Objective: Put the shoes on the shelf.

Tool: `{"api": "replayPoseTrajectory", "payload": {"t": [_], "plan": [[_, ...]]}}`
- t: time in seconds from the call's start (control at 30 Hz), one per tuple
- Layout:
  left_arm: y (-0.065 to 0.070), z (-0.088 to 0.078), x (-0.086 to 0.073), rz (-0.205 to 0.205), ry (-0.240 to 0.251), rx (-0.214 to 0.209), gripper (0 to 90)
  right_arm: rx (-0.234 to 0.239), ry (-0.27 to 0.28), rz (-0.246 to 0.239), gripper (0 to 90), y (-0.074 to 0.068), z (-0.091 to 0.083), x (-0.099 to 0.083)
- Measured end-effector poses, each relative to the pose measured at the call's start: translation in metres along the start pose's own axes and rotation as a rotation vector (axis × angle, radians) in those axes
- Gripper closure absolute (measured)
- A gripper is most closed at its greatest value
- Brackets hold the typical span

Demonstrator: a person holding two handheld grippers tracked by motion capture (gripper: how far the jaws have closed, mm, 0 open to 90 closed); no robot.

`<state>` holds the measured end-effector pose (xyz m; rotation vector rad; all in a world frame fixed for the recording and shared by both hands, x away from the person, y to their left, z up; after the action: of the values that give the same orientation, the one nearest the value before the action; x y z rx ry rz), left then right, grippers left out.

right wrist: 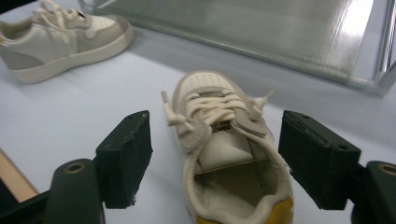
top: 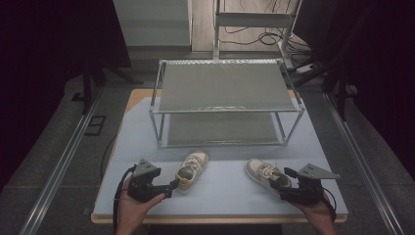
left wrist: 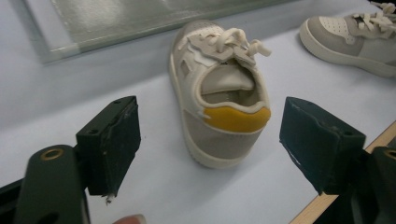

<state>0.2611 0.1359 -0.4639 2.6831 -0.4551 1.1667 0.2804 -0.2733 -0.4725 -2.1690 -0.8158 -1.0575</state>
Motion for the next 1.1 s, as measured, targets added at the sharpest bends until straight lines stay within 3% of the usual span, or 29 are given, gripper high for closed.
{"api": "replayPoseTrajectory", "payload": {"t": [0.03,0.43,0.57,0.83,1.1], "plan": [[0.004,0.005,0.002,0.013,-0.028,0.002,18.1,-0.002,-0.005,0.005,24.7,0.002,0.002,0.000],[0.035,0.046,0.018,0.085,-0.120,0.039,14.1,-0.017,-0.081,0.041,18.4,0.015,0.012,-0.007],[0.038,0.054,0.020,0.083,-0.132,0.057,14.2,-0.013,-0.098,0.047,18.1,0.017,0.018,-0.009],[0.038,0.078,0.012,0.092,-0.204,0.080,14.6,0.001,-0.182,0.054,18.9,0.024,0.044,-0.017],[0.040,0.089,0.010,0.114,-0.205,0.111,20.9,0.012,-0.201,0.039,24.1,0.024,0.048,-0.017]]}}
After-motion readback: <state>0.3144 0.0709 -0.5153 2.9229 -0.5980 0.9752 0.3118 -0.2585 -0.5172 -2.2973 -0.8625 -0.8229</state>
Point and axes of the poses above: each handheld gripper's, and its own axes: z roughly forward along the jaws, x roughly out of its top, y roughly to its right, the point moved 5 cm from there along z, roughly forward along the jaws, and after that the axes turned 15 degrees about x, right-handed, at the moved point
